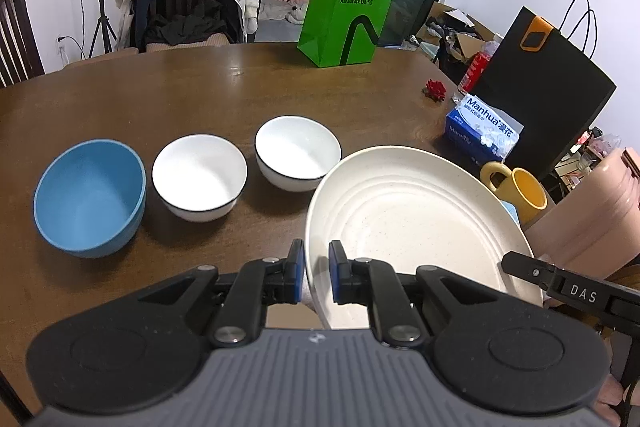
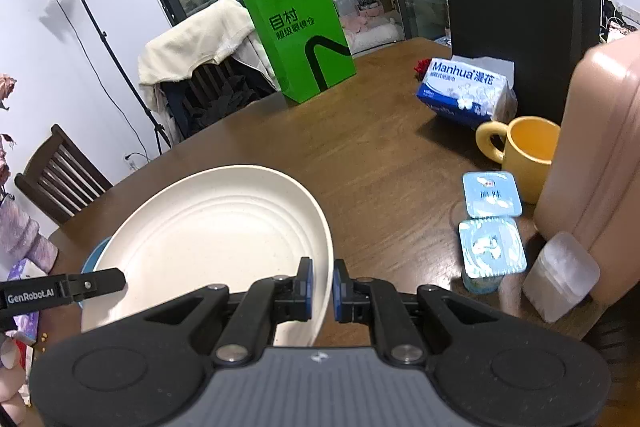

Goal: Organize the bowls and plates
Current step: 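Carry the held plate back over the bowls toward the plate stack, then lower the held plate onto the stacked cream plates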

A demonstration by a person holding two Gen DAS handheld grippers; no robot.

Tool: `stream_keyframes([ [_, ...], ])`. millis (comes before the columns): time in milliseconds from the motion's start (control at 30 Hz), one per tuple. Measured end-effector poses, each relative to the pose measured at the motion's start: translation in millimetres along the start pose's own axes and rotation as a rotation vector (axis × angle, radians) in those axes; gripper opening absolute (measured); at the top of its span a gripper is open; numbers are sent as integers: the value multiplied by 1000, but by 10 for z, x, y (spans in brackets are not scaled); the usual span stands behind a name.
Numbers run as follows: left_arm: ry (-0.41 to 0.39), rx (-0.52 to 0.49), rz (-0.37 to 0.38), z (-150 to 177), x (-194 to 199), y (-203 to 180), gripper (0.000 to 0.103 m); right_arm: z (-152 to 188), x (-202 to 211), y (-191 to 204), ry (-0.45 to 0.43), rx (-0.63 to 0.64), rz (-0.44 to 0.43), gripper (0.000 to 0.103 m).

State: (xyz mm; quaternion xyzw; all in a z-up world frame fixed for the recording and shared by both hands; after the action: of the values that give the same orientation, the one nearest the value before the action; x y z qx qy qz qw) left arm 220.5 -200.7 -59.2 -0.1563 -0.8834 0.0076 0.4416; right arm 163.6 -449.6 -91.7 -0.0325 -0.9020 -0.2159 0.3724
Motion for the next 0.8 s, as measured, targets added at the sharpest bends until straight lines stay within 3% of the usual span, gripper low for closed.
stream_keyframes([
  [800, -1, 22, 8, 404, 60, 91, 13, 498, 77, -9, 14, -3, 7, 10],
])
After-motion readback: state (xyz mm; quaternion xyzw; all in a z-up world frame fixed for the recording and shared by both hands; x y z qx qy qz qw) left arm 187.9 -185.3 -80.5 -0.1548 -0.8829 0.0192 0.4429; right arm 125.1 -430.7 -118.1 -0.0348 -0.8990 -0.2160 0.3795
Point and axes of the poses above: each gripper's, at about its wrist camera, not at the fingertips, and x roughly against the way its jaws point, y to its left, z to its underside, the point moved 3 cm from there along -x, roughly the way its jaws point, and after that the axes turned 6 degrees about -z, right-handed, at the moved point
